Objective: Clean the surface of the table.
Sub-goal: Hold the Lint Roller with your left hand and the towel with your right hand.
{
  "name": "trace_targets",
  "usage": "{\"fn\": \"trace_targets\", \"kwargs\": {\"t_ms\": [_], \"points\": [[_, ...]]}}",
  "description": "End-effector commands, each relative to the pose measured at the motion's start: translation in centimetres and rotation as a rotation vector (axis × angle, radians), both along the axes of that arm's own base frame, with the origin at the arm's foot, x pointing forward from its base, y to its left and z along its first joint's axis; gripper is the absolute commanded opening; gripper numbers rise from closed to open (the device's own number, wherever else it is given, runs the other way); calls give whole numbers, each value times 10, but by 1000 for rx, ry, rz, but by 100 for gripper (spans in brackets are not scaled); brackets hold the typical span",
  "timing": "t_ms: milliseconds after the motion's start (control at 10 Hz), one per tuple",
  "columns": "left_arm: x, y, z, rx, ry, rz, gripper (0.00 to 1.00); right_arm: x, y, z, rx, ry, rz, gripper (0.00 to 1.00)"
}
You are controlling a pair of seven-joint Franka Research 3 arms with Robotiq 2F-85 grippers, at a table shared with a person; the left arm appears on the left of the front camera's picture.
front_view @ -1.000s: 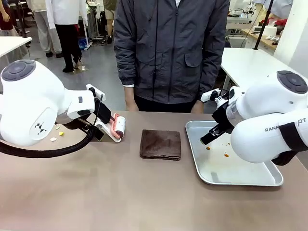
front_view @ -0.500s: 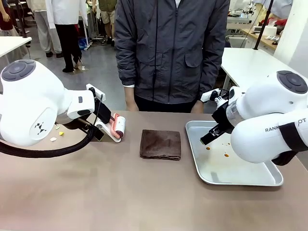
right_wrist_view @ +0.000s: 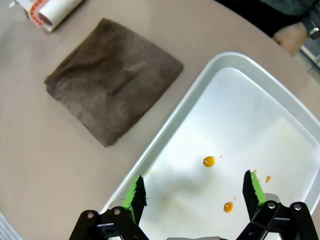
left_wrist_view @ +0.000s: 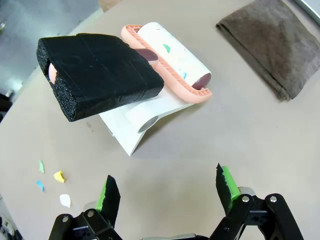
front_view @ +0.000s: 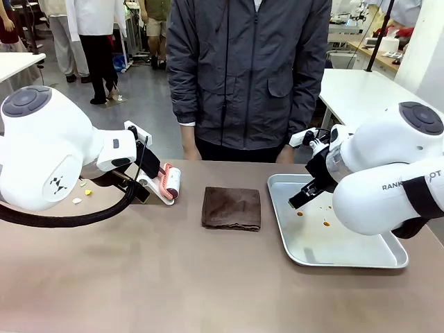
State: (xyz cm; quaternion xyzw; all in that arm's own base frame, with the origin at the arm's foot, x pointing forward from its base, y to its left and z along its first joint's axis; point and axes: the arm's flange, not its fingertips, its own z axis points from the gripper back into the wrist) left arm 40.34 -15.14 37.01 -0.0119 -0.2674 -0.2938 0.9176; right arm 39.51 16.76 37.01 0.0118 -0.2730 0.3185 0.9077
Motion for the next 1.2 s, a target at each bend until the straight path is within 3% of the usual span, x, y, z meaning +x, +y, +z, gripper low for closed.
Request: {"fn": "trace_targets", "kwargs": {"t_ms": [0, 300, 400, 500, 600, 700, 900, 1100], "points": [[0, 0, 0, 0, 0, 0, 100, 0, 0, 1, 1, -1, 0, 100], [0, 0, 0, 0, 0, 0, 100, 0, 0, 0, 0, 0, 0, 100], [0, 0, 0, 0, 0, 0, 100, -4, -2, 8, 66, 91, 6, 100], [-6, 7, 15, -73, 63, 34, 100, -9, -6, 21, 109, 161, -39, 100], [-17, 16, 35, -156, 204, 171, 100, -15, -18, 42, 197, 230, -123, 100], [-29, 28, 51, -247, 255, 199, 100, -22, -30, 60, 247, 288, -191, 100], [-53, 51, 77, -399, 327, 165, 100, -43, -56, 94, 366, 388, -254, 100], [-68, 90, 95, -657, 357, 93, 100, -69, -95, 118, 556, 393, -327, 100]]}}
